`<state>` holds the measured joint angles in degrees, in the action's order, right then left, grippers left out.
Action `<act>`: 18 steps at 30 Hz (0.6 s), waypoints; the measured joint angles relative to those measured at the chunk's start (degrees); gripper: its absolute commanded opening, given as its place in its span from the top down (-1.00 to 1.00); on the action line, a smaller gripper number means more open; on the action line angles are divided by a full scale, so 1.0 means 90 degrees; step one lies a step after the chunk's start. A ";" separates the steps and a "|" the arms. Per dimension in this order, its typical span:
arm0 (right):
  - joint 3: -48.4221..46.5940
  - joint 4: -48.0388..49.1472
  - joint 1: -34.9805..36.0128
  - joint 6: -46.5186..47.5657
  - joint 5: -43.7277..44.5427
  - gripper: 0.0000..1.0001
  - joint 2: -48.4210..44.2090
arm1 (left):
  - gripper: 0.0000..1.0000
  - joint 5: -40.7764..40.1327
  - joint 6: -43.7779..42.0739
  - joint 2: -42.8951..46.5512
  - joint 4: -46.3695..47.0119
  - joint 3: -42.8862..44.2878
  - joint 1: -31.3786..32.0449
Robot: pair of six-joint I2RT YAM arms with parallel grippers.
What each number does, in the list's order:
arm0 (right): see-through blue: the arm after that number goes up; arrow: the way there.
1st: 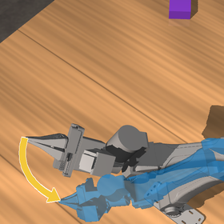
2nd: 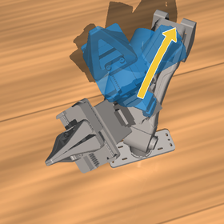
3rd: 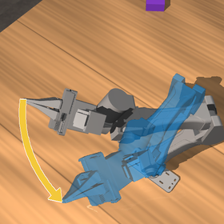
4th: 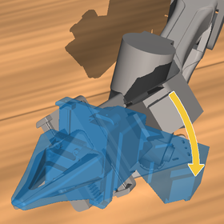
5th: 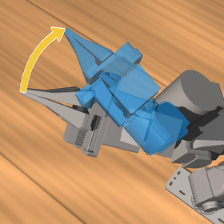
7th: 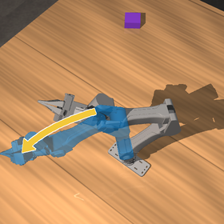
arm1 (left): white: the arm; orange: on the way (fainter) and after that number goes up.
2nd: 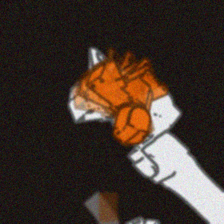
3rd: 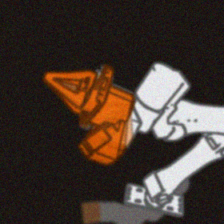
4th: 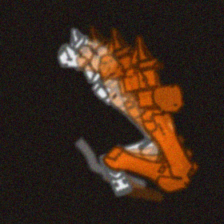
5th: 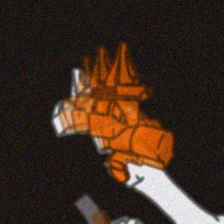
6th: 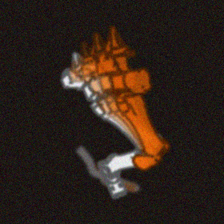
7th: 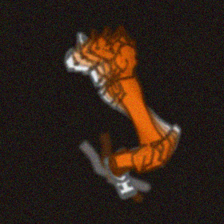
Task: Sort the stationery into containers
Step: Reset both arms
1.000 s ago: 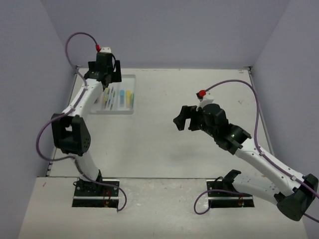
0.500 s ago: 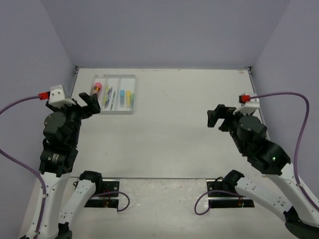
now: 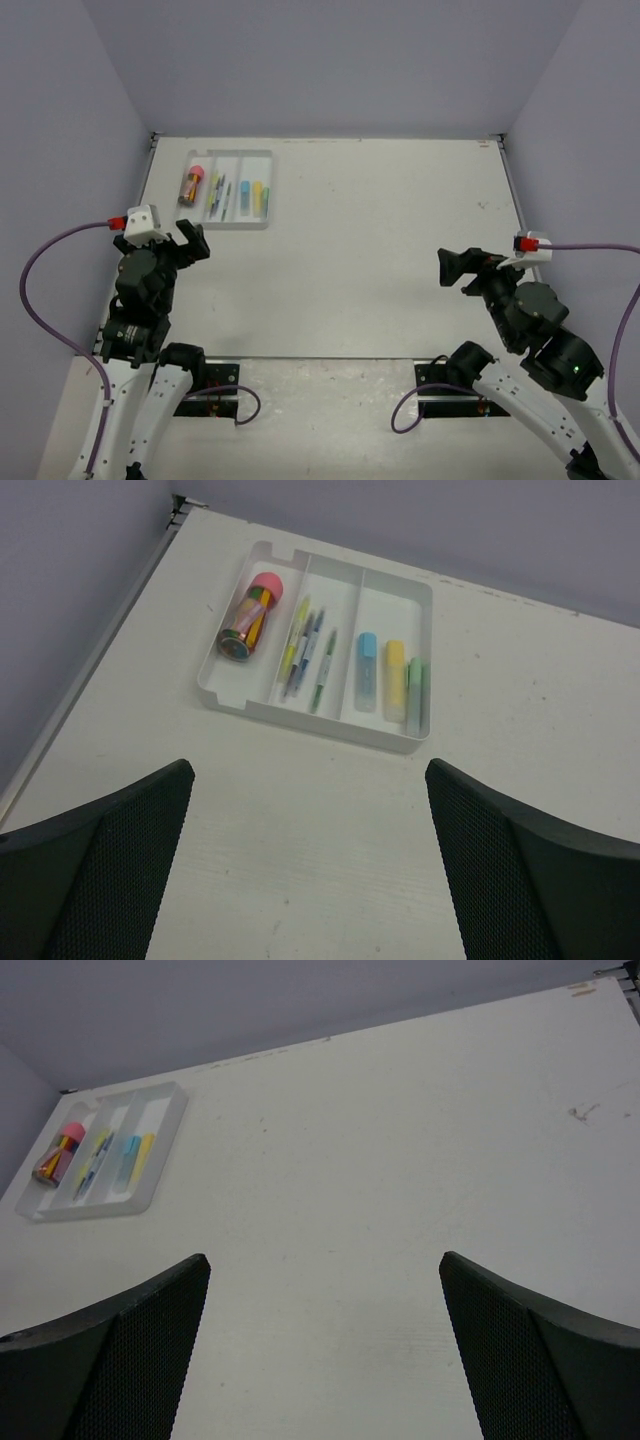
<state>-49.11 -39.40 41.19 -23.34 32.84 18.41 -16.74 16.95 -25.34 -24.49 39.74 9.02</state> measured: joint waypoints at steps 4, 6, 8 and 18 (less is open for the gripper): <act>0.0254 0.0000 0.0000 -0.0003 -0.0043 -0.98 -0.0014 | -1.00 0.0012 0.0000 -0.0072 0.0000 -0.0002 -0.0002; 0.0284 -0.0003 0.0000 -0.0021 -0.0042 -0.98 0.0069 | -1.00 0.0027 0.0000 -0.0089 0.0000 -0.0002 -0.0002; 0.0282 0.0005 0.0000 -0.0072 -0.0035 -0.97 0.0180 | -1.00 0.0053 0.0000 -0.0092 0.0002 -0.0005 0.0000; 0.0341 0.0091 0.0000 -0.0198 0.0134 -0.98 0.0564 | -1.00 0.0266 0.0000 -0.0099 0.0087 -0.0249 0.0000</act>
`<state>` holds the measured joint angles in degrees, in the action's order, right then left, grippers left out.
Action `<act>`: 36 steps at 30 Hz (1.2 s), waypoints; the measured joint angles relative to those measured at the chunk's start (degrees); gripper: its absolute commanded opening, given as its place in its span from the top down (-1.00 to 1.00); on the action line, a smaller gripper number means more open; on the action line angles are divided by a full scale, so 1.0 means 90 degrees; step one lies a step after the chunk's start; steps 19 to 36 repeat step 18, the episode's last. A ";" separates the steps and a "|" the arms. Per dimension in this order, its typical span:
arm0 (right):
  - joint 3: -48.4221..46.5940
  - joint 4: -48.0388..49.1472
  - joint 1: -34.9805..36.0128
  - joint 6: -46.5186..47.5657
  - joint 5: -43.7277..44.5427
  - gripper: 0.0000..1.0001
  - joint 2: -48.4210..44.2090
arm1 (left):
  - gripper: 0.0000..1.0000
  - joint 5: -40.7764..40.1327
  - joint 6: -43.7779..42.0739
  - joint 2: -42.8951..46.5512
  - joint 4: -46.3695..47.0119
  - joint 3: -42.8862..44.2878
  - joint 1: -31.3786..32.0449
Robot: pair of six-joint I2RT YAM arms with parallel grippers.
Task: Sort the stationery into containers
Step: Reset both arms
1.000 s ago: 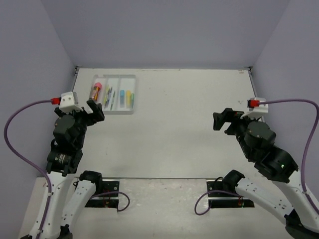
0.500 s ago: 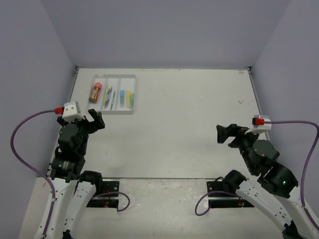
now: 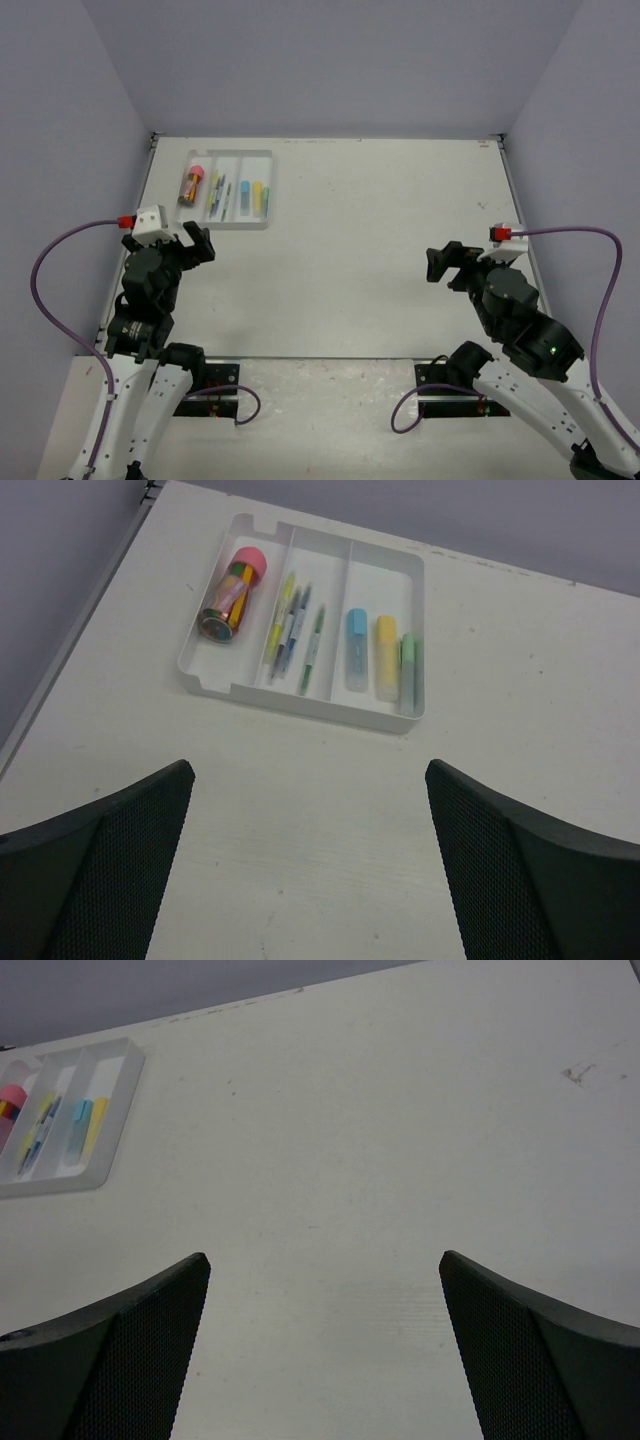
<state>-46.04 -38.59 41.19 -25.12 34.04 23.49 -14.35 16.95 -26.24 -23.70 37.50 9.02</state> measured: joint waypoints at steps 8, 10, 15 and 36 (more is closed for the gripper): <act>0.0012 0.0058 0.0000 -0.0046 0.0000 -0.98 -0.0002 | -1.00 0.0181 0.0000 0.0001 0.0037 0.0000 -0.0001; 0.0012 0.0068 0.0000 -0.0046 0.0002 -0.98 -0.0005 | -1.00 0.0197 0.0000 0.0002 0.0043 -0.0003 -0.0001; 0.0012 0.0108 0.0000 -0.0042 0.0087 -0.97 -0.0005 | -1.00 0.0221 0.0000 -0.0010 0.0080 -0.0073 -0.0002; 0.0012 0.0118 0.0000 -0.0042 0.0115 -0.98 -0.0004 | -1.00 0.0244 0.0000 -0.0022 0.0083 -0.0083 -0.0002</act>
